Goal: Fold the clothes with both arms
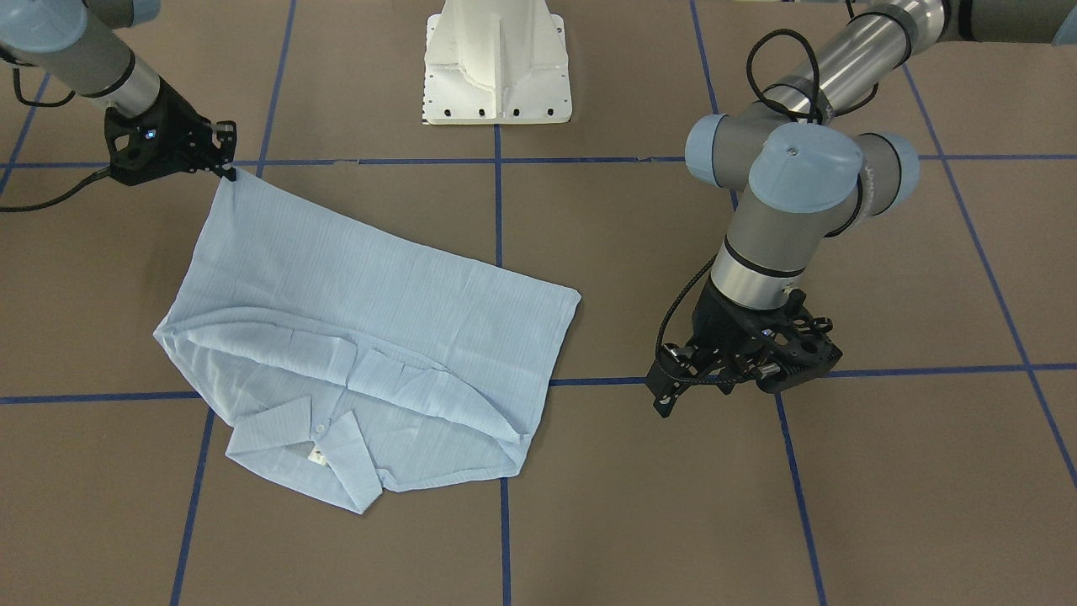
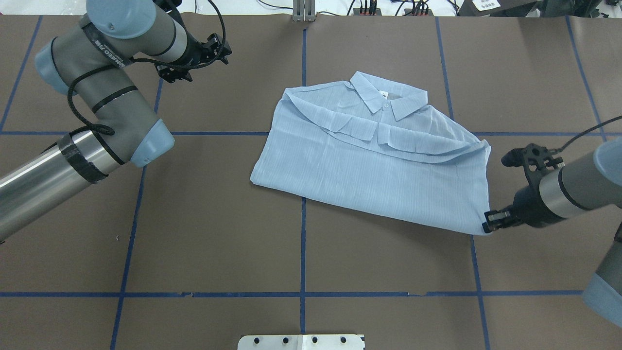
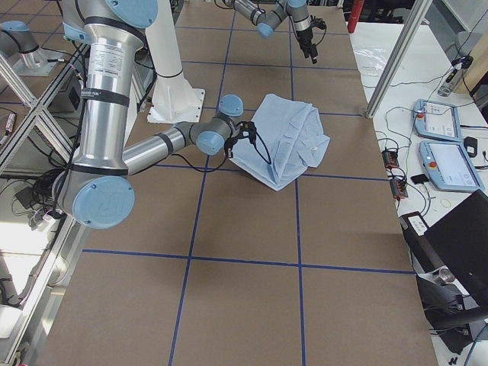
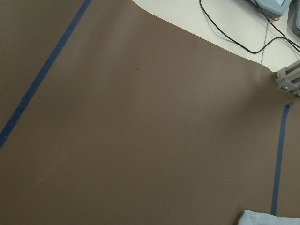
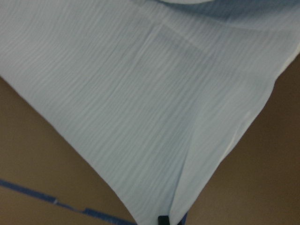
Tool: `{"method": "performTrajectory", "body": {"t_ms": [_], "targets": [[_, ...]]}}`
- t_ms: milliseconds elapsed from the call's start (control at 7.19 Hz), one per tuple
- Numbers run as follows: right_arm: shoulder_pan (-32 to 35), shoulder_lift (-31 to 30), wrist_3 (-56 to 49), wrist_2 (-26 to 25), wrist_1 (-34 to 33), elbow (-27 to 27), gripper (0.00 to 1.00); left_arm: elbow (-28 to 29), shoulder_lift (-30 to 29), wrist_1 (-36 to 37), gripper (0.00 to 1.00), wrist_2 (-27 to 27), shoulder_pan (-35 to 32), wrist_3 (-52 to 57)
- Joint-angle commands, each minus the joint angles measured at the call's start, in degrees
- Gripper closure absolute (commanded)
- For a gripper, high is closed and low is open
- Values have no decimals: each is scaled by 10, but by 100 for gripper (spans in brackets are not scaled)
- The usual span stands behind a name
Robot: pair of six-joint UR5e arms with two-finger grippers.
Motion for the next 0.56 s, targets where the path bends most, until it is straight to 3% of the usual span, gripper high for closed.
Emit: {"method": "performTrajectory", "body": {"t_ms": [0, 278, 417], "targets": [[-125, -55, 2, 8, 1, 74, 100, -42, 29, 0, 1, 1, 5, -10], [-237, -49, 50, -1, 5, 85, 100, -62, 50, 0, 1, 1, 7, -10], [-255, -47, 49, -1, 5, 87, 100, -62, 49, 0, 1, 0, 11, -10]]}}
